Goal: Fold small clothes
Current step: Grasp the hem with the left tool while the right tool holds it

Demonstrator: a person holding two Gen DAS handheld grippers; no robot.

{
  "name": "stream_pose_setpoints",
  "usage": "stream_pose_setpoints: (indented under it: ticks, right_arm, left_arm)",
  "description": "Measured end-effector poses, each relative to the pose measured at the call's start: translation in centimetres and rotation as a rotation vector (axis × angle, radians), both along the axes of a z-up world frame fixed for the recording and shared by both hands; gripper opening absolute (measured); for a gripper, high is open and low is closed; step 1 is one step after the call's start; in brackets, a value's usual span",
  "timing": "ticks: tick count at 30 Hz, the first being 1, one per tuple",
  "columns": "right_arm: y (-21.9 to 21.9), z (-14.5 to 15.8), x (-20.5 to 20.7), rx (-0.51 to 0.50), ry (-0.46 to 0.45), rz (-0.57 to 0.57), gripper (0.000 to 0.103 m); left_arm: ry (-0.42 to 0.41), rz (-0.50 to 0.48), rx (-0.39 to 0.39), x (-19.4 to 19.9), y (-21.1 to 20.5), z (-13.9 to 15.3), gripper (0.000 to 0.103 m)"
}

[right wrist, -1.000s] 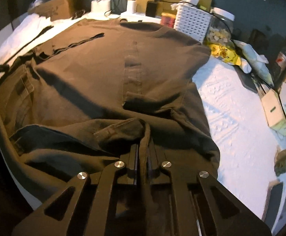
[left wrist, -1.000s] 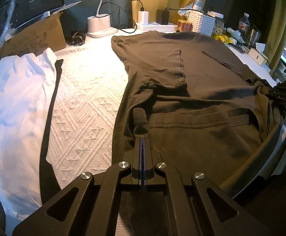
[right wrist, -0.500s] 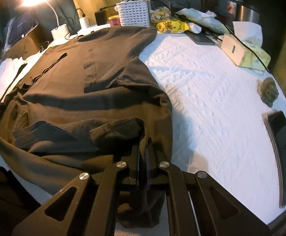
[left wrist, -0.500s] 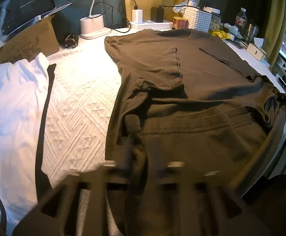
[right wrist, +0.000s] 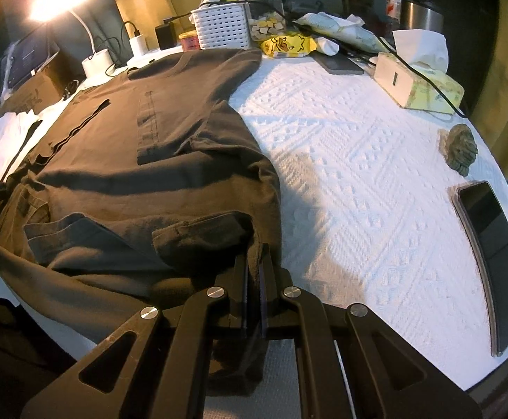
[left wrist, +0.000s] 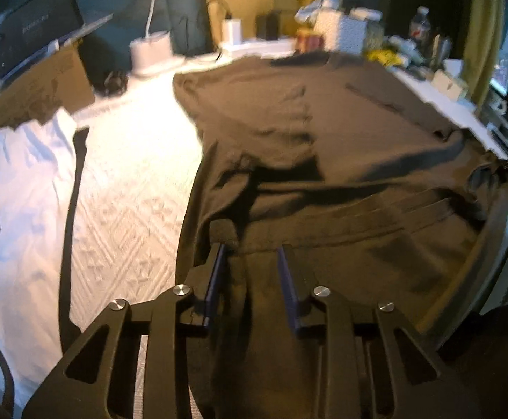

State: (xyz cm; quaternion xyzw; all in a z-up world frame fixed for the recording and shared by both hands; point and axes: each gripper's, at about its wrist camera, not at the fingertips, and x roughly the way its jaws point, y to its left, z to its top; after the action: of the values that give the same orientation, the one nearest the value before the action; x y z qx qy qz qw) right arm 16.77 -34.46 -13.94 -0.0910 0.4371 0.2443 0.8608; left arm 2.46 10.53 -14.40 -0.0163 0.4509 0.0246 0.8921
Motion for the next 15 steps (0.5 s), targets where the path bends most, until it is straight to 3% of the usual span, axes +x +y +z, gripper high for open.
stream_pose_setpoints:
  ticks: [15]
  right_arm:
    - [-0.29, 0.06, 0.09, 0.013, -0.015, -0.018, 0.006]
  left_arm:
    - [-0.006, 0.051, 0.026, 0.25, 0.52, -0.71, 0.030]
